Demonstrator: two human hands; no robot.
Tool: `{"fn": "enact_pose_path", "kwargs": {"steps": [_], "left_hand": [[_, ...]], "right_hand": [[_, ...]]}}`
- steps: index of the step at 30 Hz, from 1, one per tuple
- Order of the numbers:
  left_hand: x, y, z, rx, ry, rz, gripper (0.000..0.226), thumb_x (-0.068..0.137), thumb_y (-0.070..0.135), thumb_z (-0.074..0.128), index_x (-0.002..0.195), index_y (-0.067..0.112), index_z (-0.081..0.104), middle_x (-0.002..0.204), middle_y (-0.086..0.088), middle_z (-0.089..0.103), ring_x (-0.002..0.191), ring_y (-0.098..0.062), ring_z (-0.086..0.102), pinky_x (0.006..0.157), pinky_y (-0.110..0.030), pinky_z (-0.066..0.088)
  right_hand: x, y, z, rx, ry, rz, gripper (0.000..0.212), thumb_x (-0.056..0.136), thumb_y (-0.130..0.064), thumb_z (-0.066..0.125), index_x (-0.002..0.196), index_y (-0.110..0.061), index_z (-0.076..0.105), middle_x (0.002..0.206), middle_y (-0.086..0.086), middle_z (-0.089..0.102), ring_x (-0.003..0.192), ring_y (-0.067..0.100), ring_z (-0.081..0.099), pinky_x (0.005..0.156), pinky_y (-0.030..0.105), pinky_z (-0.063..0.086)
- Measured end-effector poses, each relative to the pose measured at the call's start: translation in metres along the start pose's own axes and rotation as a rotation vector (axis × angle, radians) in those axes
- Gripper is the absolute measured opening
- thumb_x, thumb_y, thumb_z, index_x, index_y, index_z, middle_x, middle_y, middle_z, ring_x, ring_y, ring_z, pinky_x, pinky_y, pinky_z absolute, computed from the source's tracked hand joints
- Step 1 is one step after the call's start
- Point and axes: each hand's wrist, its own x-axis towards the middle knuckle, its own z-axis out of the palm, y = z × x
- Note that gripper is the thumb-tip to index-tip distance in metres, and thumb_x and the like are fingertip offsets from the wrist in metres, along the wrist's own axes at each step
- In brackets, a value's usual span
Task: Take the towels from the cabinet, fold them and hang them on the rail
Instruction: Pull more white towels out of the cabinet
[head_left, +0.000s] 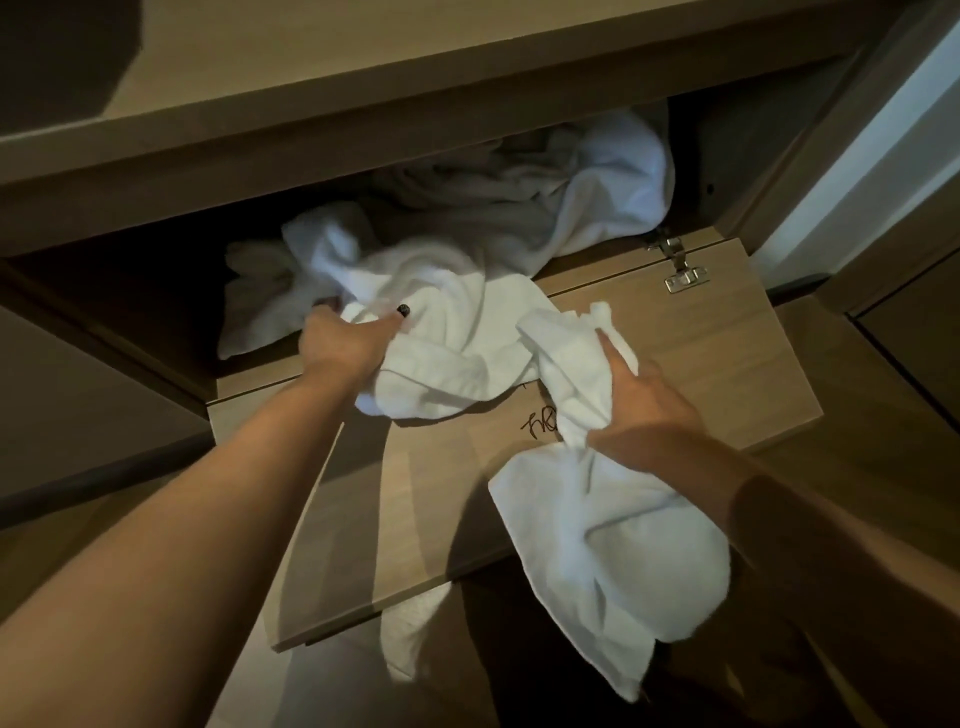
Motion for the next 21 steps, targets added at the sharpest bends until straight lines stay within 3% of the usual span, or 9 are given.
{"fn": "enact_pose_path", "kwargs": {"steps": [3,6,10,13,15,18,21], "left_hand": [[-0.002,-0.002,-0.005,-0.051,0.035,0.051,0.028,0.090,0.025,0.059,0.113,0.010,0.064,0.106,-0.011,0.065,0.096,-0.030,0.059,0.079,-0.032,0.044],[-0.026,0.000,-0.003,-0.067,0.131,0.191,0.019,0.085,0.027,0.056,0.092,0.013,0.065,0.092,-0.004,0.064,0.087,-0.026,0.059,0.072,-0.029,0.040],[-0.073,0.025,0.003,-0.082,0.092,0.661,0.020,0.078,0.040,0.061,0.075,0.019,0.059,0.100,-0.003,0.050,0.086,-0.007,0.045,0.079,-0.022,0.037],[-0.099,0.057,0.002,-0.065,0.112,1.118,0.024,0.078,0.034,0.067,0.071,0.011,0.066,0.108,-0.009,0.057,0.103,-0.020,0.050,0.086,-0.028,0.038],[-0.111,0.071,0.006,-0.141,0.054,1.267,0.019,0.076,0.024,0.065,0.070,0.007,0.065,0.107,-0.009,0.065,0.102,-0.022,0.057,0.086,-0.030,0.044],[-0.110,0.075,0.006,-0.161,-0.076,1.072,0.014,0.074,0.021,0.061,0.073,0.009,0.053,0.070,0.003,0.059,0.070,-0.020,0.055,0.064,-0.036,0.047],[-0.084,0.060,0.008,0.023,-0.186,0.737,0.034,0.071,0.038,0.060,0.098,0.024,0.043,0.075,0.007,0.056,0.074,-0.021,0.058,0.064,-0.034,0.045]], "right_hand": [[0.002,0.006,0.004,0.029,0.026,-0.006,0.116,0.078,-0.035,0.077,0.151,-0.046,-0.012,0.136,0.012,0.038,0.105,0.030,0.059,0.084,0.039,0.052],[0.001,0.013,0.004,0.145,0.056,-0.040,0.118,0.072,-0.037,0.081,0.149,-0.049,-0.007,0.129,0.011,0.046,0.103,0.031,0.060,0.084,0.045,0.054],[-0.010,0.022,0.002,0.242,0.113,-0.017,0.124,0.069,-0.034,0.083,0.148,-0.050,-0.011,0.133,0.011,0.046,0.113,0.035,0.056,0.090,0.051,0.051],[-0.017,0.030,0.002,0.287,0.121,0.009,0.127,0.068,-0.028,0.083,0.147,-0.050,-0.014,0.130,0.010,0.048,0.111,0.035,0.057,0.089,0.050,0.051],[-0.019,0.036,-0.001,0.323,0.144,-0.003,0.128,0.066,-0.029,0.083,0.147,-0.052,-0.014,0.128,0.009,0.050,0.108,0.034,0.059,0.087,0.052,0.052],[-0.018,0.043,-0.010,0.301,0.146,0.016,0.127,0.072,-0.033,0.083,0.148,-0.049,-0.017,0.143,0.009,0.041,0.122,0.035,0.052,0.096,0.050,0.048],[-0.011,0.049,-0.020,0.260,0.125,-0.019,0.130,0.069,-0.039,0.086,0.147,-0.048,-0.017,0.146,0.006,0.038,0.127,0.031,0.047,0.098,0.051,0.044]]}}
